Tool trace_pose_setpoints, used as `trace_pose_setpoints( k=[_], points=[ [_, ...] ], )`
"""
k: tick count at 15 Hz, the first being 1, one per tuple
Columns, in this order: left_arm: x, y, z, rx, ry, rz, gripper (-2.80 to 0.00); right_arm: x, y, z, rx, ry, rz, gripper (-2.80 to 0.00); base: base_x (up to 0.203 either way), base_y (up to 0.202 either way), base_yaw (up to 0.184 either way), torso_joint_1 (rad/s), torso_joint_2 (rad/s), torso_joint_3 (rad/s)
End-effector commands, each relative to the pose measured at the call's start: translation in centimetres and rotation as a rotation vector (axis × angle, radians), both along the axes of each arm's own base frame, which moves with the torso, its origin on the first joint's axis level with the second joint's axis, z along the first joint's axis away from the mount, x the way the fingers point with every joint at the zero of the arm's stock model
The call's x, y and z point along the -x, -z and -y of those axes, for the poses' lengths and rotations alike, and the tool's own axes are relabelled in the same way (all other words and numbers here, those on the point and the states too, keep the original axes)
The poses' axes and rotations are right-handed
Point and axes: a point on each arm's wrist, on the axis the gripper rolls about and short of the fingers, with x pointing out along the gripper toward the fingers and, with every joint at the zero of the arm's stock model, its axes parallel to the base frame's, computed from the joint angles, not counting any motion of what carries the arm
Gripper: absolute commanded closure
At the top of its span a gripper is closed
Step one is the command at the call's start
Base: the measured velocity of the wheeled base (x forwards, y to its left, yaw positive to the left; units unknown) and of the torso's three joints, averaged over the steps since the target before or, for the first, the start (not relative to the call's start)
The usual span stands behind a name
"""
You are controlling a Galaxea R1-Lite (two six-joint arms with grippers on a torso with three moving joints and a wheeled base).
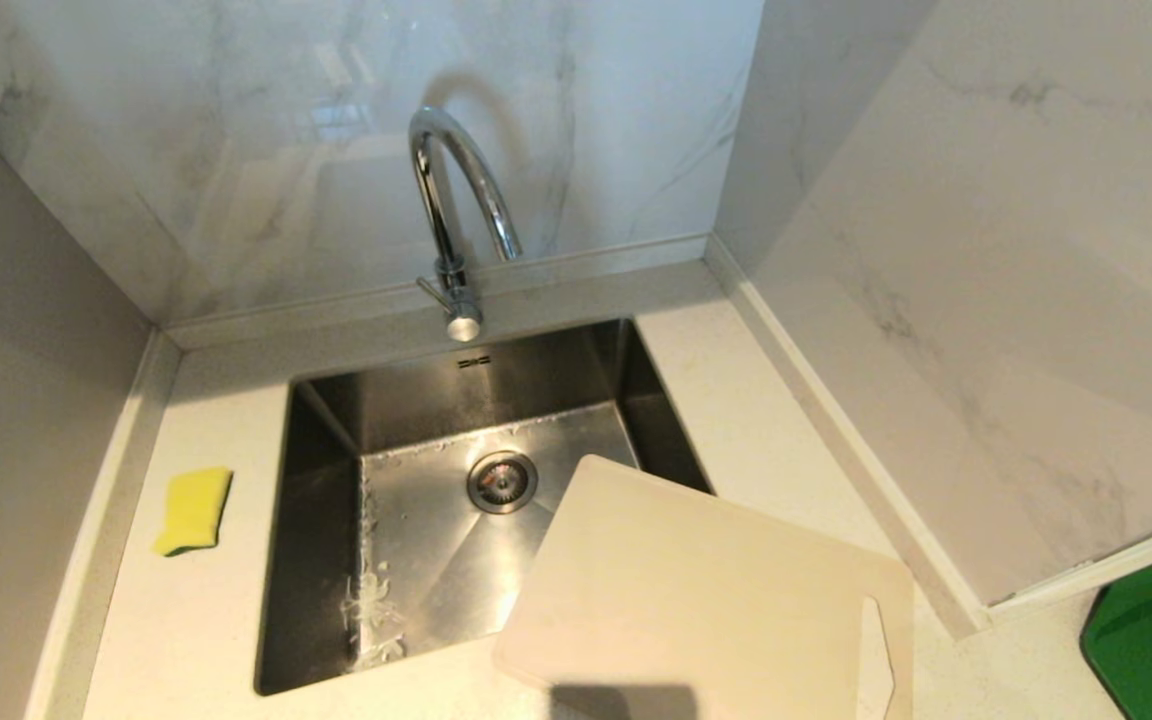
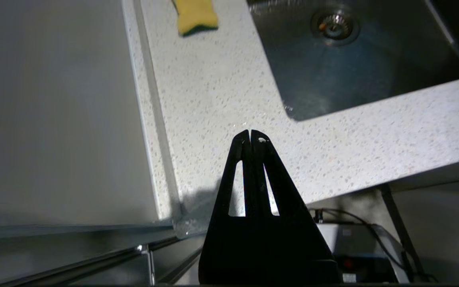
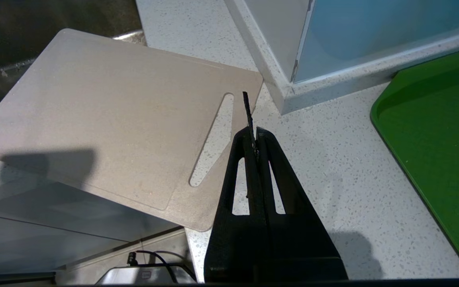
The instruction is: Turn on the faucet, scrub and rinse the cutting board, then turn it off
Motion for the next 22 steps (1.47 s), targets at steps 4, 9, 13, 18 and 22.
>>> trace_pose_setpoints(
  k=[4, 9, 13, 18, 22],
  points=[
    [1.42, 0.24, -0.02, 0.008, 0.000, 0.191, 0.00, 0.00, -0.01, 0.00, 0.000, 0.002, 0.001, 0.00, 0.000, 0.000, 0.000, 0.000, 0.00, 0.000],
    [1.41, 0.27, -0.02, 0.013, -0.001, 0.191, 0.00, 0.00, -0.01, 0.00, 0.000, 0.000, 0.001, 0.00, 0.000, 0.000, 0.000, 0.000, 0.00, 0.000],
    [1.40, 0.27, -0.02, 0.013, -0.001, 0.190, 0.00, 0.00, -0.01, 0.00, 0.000, 0.000, 0.001, 0.00, 0.000, 0.000, 0.000, 0.000, 0.00, 0.000],
    [1.41, 0.27, -0.02, 0.013, -0.001, 0.191, 0.00, 0.00, -0.01, 0.00, -0.003, 0.000, 0.002, 0.00, 0.000, 0.000, 0.000, 0.000, 0.00, 0.000],
    [1.41, 0.27, -0.02, 0.013, -0.002, 0.191, 0.00, 0.00, -0.01, -0.01, 0.027, -0.005, 0.000, 0.00, 0.000, 0.000, 0.000, 0.000, 0.00, 0.000]
  ],
)
